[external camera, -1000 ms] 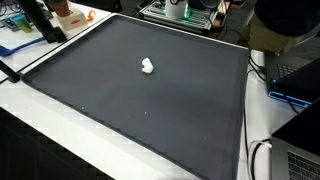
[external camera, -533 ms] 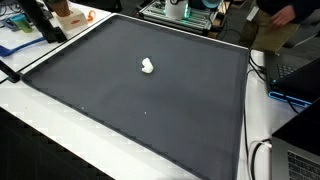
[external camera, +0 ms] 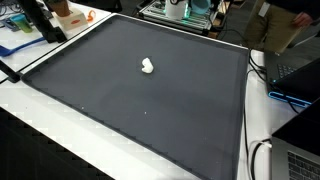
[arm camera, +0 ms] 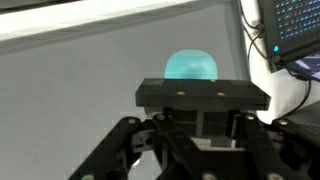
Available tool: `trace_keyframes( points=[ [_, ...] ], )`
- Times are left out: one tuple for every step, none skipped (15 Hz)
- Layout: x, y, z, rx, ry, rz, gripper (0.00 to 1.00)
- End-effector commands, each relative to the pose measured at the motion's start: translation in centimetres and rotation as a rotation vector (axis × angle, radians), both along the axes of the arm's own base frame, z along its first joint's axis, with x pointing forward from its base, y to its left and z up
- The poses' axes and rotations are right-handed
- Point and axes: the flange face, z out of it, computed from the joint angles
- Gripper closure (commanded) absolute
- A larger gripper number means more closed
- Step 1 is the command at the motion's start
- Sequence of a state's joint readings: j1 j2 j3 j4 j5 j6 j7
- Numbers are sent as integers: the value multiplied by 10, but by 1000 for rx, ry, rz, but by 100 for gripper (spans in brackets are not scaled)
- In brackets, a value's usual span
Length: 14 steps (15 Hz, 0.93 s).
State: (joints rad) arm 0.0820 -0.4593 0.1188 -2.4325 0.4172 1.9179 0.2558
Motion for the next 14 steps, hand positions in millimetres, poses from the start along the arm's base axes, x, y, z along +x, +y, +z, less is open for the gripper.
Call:
trace_keyframes(
  points=[
    [34, 1, 3, -177, -84, 64, 77],
    [44, 5, 4, -226, -112, 91, 77],
    [54, 10, 3, -273, -137, 123, 77],
    [65, 16, 2, -317, -159, 162, 77],
    [75, 21, -2, -364, -170, 204, 77],
    [83, 24, -6, -412, -177, 245, 77],
    [90, 24, -13, -459, -176, 289, 77],
    [96, 23, -18, -504, -180, 332, 77],
    [101, 19, -26, -555, -201, 361, 77],
    [106, 14, -35, -506, -171, 313, 77],
    [95, 19, -24, -500, -177, 316, 52],
    [100, 17, -32, -495, -167, 314, 52],
    [103, 15, -37, -493, -159, 313, 52],
    [105, 15, -40, -491, -155, 312, 77]
  ],
)
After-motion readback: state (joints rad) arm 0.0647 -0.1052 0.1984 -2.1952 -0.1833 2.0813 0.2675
